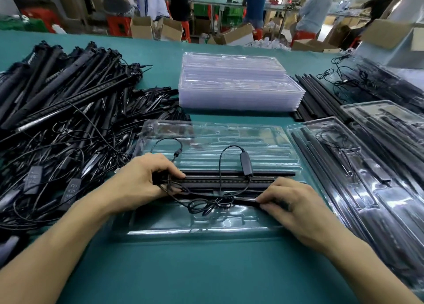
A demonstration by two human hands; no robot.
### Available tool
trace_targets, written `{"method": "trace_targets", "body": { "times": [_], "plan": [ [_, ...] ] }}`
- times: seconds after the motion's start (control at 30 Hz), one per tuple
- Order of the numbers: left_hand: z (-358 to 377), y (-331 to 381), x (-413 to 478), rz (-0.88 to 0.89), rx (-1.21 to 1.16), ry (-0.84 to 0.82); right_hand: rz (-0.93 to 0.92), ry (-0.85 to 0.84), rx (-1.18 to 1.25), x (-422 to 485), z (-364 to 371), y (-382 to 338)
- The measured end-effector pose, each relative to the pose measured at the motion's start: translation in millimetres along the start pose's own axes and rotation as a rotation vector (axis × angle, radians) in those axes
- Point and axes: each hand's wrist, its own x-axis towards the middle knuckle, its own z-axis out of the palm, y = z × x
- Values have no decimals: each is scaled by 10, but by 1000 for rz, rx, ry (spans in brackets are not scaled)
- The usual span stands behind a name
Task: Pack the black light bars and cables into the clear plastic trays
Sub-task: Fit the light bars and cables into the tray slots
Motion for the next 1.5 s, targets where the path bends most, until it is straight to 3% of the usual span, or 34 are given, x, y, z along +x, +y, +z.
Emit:
{"method": "trace_targets", "body": {
  "times": [0.13, 0.3, 0.57, 0.67, 0.77, 1.0, 1.23, 1.5],
  "plan": [
    [-140, -52, -21, -11, -47, 34, 2, -42, 7, 41, -44, -3],
    [-196, -102, 15, -164, -64, -18, -5, -82, -12, 53, -36, -36],
    [-287, 32, 121, -201, -119, 295, -18, -115, -208, 212, -96, -269],
    [-357, 115, 149, -179, -76, 419, -57, -40, -179, 337, 18, -431],
    [-418, 202, 144, -131, 12, 522, -120, -76, -198, 450, 179, -552],
    [-546, 211, 106, -205, 19, 379, -82, -157, -183, 481, 373, -540],
    [-484, 197, 232, -229, 65, 473, -53, -130, -102, 441, 352, -530],
    [-437, 151, 266, -263, 228, 551, -97, -166, -210, 432, 299, -564]
  ]
}}
